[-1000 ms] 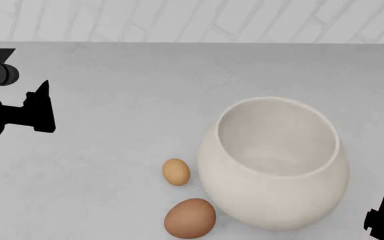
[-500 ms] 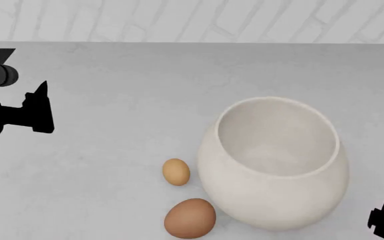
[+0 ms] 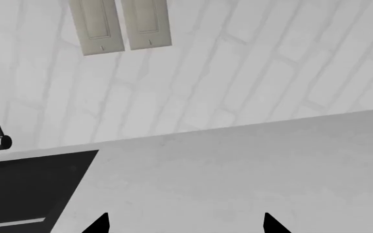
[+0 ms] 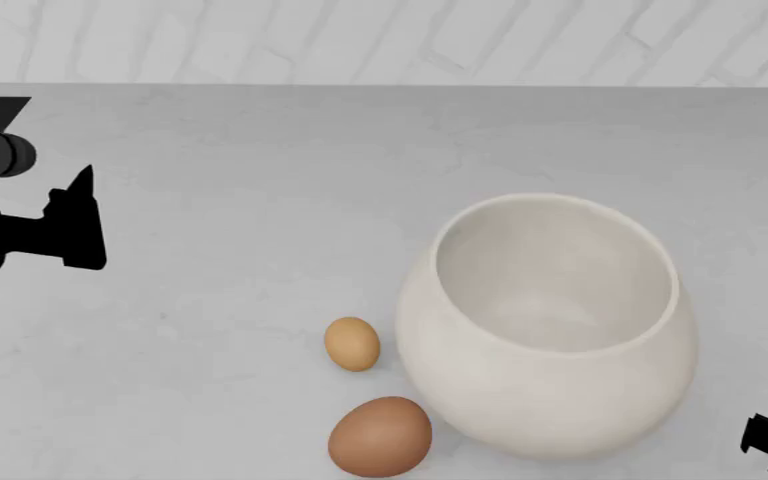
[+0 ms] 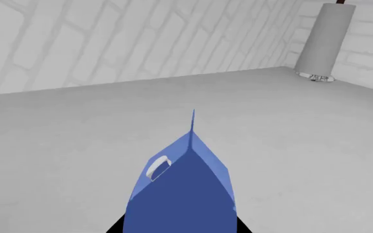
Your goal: Place the eggs and milk next to the bowl.
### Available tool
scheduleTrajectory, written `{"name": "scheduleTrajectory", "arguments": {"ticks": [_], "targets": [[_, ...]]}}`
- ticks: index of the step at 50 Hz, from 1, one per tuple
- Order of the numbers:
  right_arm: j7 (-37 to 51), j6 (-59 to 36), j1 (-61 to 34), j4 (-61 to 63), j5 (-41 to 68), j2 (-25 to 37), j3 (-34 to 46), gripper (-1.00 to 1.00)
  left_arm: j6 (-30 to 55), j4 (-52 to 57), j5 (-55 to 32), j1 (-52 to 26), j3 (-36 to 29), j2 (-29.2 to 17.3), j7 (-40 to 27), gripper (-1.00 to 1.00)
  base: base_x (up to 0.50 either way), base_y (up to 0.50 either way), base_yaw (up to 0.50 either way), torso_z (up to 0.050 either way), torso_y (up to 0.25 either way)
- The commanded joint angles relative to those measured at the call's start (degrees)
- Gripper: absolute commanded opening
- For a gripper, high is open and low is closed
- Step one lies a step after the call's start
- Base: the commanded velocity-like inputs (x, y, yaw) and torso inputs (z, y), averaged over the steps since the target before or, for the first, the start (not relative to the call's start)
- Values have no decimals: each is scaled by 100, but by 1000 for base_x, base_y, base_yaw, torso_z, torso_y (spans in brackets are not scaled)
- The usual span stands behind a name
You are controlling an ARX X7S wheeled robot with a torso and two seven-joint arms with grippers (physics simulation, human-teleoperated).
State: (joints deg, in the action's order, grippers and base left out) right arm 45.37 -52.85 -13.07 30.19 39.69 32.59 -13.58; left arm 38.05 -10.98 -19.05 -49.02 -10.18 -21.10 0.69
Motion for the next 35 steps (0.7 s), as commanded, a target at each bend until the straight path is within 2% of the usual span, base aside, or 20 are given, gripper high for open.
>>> {"name": "scheduleTrajectory", "arguments": {"ticks": [1, 17, 35], "targets": [[-51, -12, 43, -6, -78, 16, -28, -100, 6, 7, -7, -7, -22, 3, -14, 100, 0, -3, 0, 0, 0], [-625, 273, 496, 511, 312, 290, -532, -100, -28, -8, -16, 9, -101, 53, 1, 100, 0, 0, 0, 0, 0], [-1125, 440, 772, 762, 593, 499, -754, -100, -82, -55, -7, -15, -167, 52, 26, 100, 0, 0, 0, 0, 0]]}}
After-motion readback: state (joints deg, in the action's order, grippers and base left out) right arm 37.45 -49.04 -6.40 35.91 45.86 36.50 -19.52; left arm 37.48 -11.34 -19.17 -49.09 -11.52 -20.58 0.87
